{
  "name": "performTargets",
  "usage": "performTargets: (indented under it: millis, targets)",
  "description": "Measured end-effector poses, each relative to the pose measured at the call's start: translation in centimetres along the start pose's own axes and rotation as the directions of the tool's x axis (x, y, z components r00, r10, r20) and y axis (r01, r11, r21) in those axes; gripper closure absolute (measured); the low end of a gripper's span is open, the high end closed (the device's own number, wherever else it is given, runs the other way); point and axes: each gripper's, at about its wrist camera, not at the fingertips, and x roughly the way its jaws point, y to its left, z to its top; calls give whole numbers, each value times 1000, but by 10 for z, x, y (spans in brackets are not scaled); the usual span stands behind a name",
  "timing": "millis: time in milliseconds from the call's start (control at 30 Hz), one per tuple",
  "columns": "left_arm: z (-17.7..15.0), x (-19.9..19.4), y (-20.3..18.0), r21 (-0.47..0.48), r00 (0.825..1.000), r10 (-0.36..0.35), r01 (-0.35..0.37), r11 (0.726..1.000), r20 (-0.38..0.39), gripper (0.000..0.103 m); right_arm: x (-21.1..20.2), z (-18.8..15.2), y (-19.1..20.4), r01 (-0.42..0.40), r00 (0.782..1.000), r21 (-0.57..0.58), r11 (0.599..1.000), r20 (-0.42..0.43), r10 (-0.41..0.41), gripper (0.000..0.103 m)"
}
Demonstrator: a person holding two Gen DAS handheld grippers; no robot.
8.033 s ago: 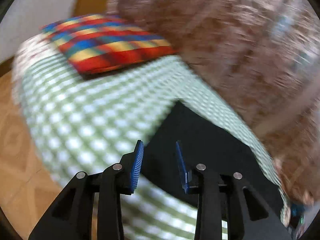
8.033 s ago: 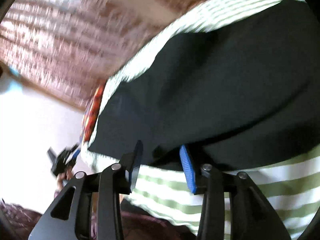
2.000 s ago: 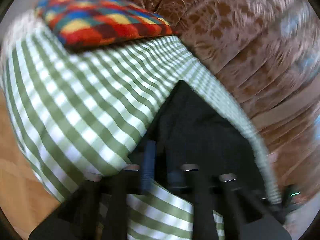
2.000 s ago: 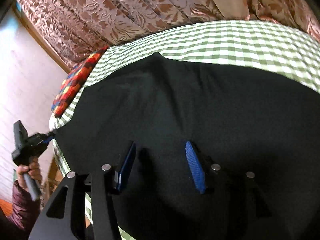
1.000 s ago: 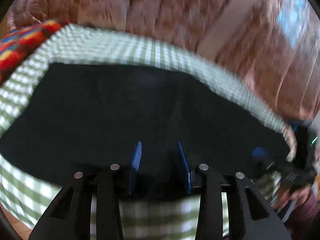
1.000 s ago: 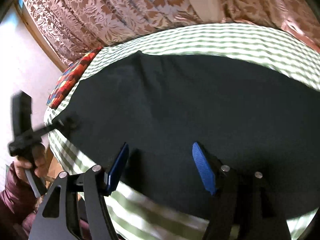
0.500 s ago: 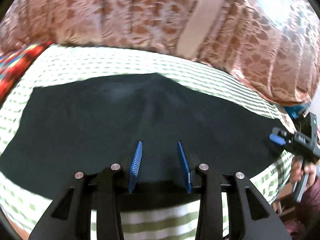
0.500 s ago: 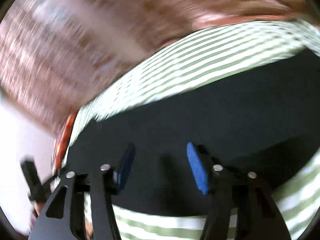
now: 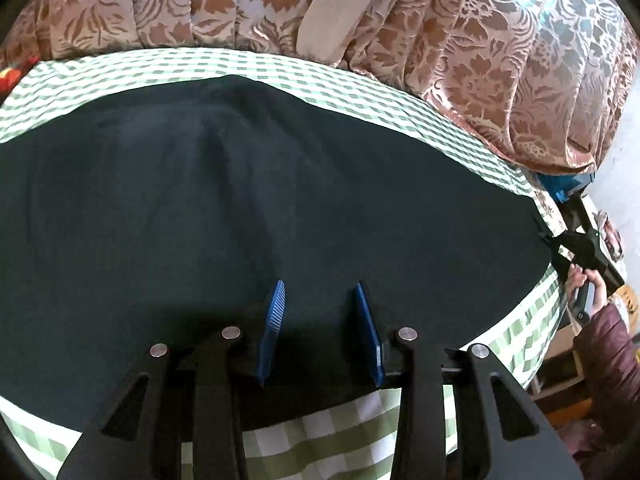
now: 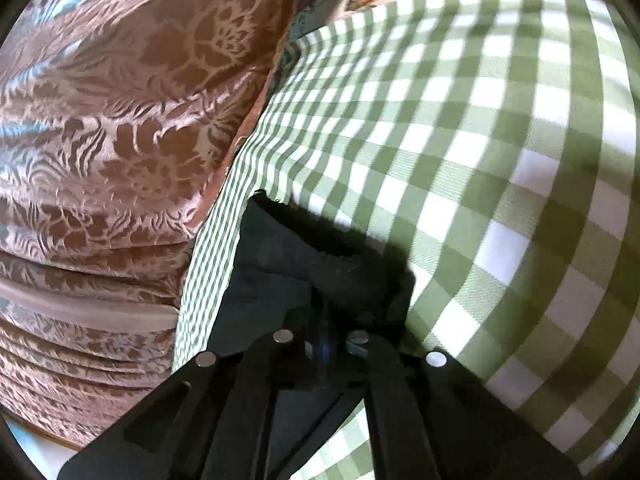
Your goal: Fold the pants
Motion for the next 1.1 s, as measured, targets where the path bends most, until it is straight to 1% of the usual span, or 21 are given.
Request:
performTargets:
  millis: [33, 67, 100, 133, 167, 200, 300, 333, 400, 433, 500, 567, 667, 733, 800, 867, 967, 1000, 1067, 1100]
  targets:
    - [3, 0, 0, -2, 1000, 2, -2, 1000, -6, 68, -3, 0, 4, -9, 1000, -9, 1000, -7, 9, 100]
    - [5, -1, -2, -1, 1000, 2, -2, 1000, -7, 67, -9, -1, 7, -17, 1000, -10, 1000, -12, 16, 95]
    - [9, -2, -3, 1, 1000, 0, 0, 1000, -3, 63, -18, 0, 10, -24, 1000, -19, 1000, -6, 23, 83]
    - [11, -4, -4, -1, 1000, -3, 3, 1000, 5, 58, -27, -2, 13, -33, 999, -28, 999, 5, 33, 76]
    - [15, -7, -6, -6, 1000, -7, 7, 1000, 20, 57, -31, -8, 19, -37, 999, -35, 999, 12, 37, 64]
    - [17, -9, -7, -9, 999, -14, 14, 1000, 30, 57, -39, -13, 23, -42, 999, -42, 998, 15, 43, 63]
    - [19, -12, -11, -6, 998, -20, 21, 1000, 52, 57, -56, -23, 24, -38, 999, -44, 998, 14, 38, 63]
    - [19, -11, -12, -2, 998, -22, 22, 1000, 54, 57, -58, -28, 21, -8, 1000, -37, 999, -5, 8, 63]
    - [18, -9, -12, -6, 998, -34, 34, 999, 50, 57, -56, -32, 14, 23, 1000, -16, 1000, -13, -23, 61]
    - [17, -8, -11, -9, 998, -36, 36, 999, 45, 57, -53, -33, 6, 37, 999, 12, 999, -15, -37, 62]
    - [15, -5, -8, -17, 999, -22, 22, 1000, 32, 57, -49, -32, -3, 44, 999, 62, 997, -14, -43, 63]
    - [12, -3, -3, -35, 1000, -8, 9, 999, 21, 57, -45, -28, -2, 46, 999, 73, 996, 6, -47, 63]
    - [9, -4, 4, -68, 999, -37, 38, 997, 25, 57, -37, -20, 3, 57, 998, 71, 996, 22, -58, 64]
    - [10, -3, 4, -72, 999, -37, 39, 997, 24, 57, -27, -15, 8, 91, 996, 39, 995, 21, -92, 72]
    - [10, -4, 4, -73, 999, -39, 41, 997, 22, 57, -20, -11, 12, 108, 994, 24, 994, 11, -108, 83]
    - [11, -4, 5, -85, 999, -49, 51, 995, 24, 57, -24, -10, 19, 76, 997, 12, 997, 17, -76, 87]
    - [15, -8, 13, -135, 995, -94, 98, 986, 35, 57, -39, -15, 46, -7, 1000, -65, 998, 28, 9, 87]
    - [17, -10, 15, -148, 993, -110, 114, 982, 37, 57, -44, -20, 63, -53, 998, -112, 992, 16, 55, 87]
    - [21, -13, 18, -161, 992, -123, 128, 979, 42, 57, -49, -30, 90, -113, 994, -188, 976, -15, 112, 87]
    - [24, -16, 18, -162, 990, -131, 137, 977, 48, 57, -49, -41, 113, -153, 988, -261, 953, -47, 146, 87]
